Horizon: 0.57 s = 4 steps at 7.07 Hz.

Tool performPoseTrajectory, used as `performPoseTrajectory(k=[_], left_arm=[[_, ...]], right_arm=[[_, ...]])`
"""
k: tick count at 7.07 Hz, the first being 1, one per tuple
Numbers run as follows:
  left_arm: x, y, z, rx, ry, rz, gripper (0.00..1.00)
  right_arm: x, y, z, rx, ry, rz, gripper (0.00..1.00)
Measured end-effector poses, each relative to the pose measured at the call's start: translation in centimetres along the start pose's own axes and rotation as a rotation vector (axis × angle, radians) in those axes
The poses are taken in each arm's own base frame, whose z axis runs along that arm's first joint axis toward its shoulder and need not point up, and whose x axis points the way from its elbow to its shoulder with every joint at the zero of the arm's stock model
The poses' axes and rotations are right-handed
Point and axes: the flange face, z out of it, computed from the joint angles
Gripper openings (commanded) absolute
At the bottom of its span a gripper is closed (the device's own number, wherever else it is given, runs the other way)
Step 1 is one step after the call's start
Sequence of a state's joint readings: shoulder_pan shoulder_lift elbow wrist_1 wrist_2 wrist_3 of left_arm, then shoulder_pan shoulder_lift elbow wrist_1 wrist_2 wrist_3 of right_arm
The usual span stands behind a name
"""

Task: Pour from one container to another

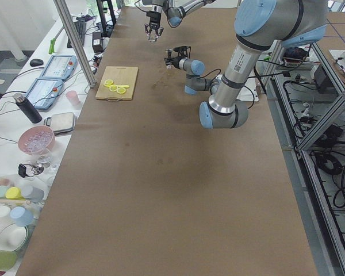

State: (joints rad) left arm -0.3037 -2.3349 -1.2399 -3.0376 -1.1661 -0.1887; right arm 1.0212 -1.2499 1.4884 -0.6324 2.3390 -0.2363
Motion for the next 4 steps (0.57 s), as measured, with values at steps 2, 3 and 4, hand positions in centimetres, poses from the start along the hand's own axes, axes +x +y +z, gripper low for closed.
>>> performPoseTrajectory(k=[2, 3, 4], left_arm=[[-0.2, 0.3, -0.1, 0.016, -0.001, -0.005, 0.0], [-0.2, 0.5, -0.2, 0.02, -0.001, -0.006, 0.0], [-0.2, 0.7, -0.3, 0.028, 0.001, -0.008, 0.0]], right_arm=[[-0.6, -3.7, -1.3, -0.077, 0.018, -0.057, 0.0], [-1.2, -5.9, -1.8, -0.082, 0.009, -0.065, 0.0], [-1.4, -7.7, -2.0, -0.081, -0.001, -0.067, 0.0]])
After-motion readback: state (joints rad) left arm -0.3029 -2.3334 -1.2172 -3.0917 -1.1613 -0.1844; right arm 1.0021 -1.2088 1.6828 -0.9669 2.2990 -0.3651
